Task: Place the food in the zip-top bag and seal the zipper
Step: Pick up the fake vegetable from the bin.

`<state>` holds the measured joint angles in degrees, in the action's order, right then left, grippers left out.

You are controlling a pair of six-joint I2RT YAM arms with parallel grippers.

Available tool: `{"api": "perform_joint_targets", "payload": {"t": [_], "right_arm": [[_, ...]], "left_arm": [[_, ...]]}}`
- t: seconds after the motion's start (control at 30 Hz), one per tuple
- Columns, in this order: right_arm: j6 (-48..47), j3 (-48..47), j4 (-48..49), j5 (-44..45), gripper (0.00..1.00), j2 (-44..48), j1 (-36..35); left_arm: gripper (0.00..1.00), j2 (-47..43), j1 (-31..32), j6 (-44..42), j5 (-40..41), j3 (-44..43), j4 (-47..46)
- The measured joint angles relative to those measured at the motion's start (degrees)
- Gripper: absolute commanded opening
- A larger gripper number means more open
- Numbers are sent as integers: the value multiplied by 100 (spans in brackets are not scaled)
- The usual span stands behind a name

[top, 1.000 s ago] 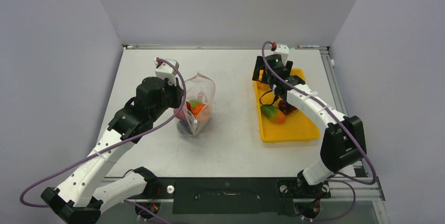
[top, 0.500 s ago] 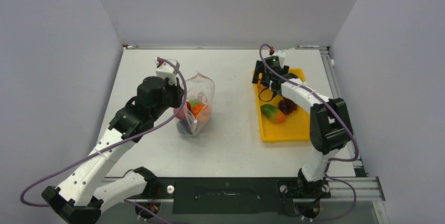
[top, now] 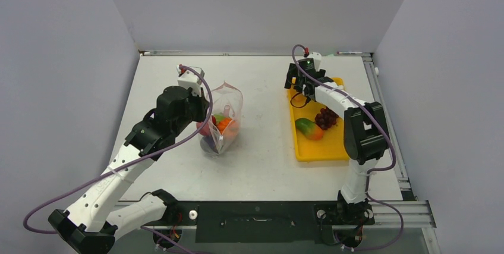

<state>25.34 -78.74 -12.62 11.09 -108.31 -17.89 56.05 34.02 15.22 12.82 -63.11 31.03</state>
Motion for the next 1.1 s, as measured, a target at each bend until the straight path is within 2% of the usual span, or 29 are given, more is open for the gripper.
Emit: {"api": "perform_joint_targets", "payload": {"t": [0.27, 0.53, 0.77, 0.93, 1.1], "right_arm": [[-20, -129, 15, 2, 97, -273, 37], [-59, -173, 37, -4, 71, -308, 107], [-63, -173, 61, -70, 39, -308, 138], [-63, -173, 61, -98, 32, -306, 138], [-63, -131, 57, -125, 29, -188, 140]], "left_arm": [[0, 33, 0, 0, 0, 0, -2], [0, 72, 0, -2, 0, 0, 0], [0, 87, 0, -2, 2, 0, 0], [0, 87, 0, -2, 0, 0, 0], [0, 87, 0, -2, 2, 0, 0]]}}
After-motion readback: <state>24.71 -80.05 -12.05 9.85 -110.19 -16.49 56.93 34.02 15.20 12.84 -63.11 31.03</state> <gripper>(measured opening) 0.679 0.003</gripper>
